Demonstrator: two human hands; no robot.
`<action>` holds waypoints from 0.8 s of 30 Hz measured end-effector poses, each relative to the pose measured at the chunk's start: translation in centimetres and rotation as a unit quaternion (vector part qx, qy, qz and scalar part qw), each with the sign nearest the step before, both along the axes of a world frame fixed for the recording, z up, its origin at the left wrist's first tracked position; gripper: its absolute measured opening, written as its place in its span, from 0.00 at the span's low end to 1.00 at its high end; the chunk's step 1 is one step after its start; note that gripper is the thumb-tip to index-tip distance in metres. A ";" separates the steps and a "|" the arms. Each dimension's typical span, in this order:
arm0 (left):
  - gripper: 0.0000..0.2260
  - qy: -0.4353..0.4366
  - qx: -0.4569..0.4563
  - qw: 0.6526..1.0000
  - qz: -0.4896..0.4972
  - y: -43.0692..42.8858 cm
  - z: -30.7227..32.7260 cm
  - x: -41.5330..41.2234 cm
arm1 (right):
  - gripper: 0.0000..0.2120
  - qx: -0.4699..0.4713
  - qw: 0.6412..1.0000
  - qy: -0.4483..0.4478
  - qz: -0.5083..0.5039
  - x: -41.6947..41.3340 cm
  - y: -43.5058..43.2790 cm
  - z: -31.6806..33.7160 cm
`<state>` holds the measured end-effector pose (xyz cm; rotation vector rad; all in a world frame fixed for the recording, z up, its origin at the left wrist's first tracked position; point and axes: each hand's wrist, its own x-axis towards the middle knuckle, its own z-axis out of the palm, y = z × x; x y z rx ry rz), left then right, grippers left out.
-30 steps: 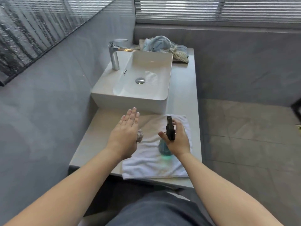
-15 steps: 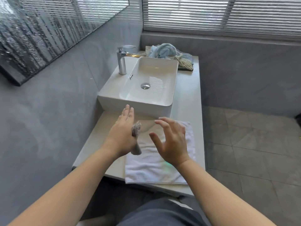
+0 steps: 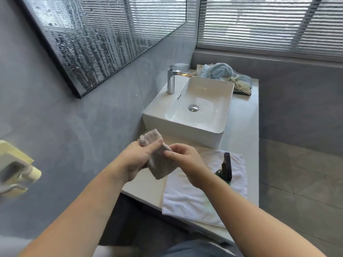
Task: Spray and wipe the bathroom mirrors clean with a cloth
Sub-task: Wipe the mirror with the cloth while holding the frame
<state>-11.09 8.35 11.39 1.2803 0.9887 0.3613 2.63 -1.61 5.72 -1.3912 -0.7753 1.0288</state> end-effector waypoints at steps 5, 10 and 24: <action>0.08 0.002 0.016 1.000 -0.004 0.8 1.1 -1.8 | 0.11 -0.020 0.963 0.268 -0.014 0.5 2.1 0.6; 0.07 0.066 0.147 0.987 -0.020 1.7 2.4 -2.3 | 0.25 -0.041 0.925 0.342 0.162 1.5 2.8 0.9; 0.15 0.334 0.438 0.833 -0.050 4.3 8.5 -2.5 | 0.18 -0.053 0.904 0.346 0.245 0.7 7.7 4.0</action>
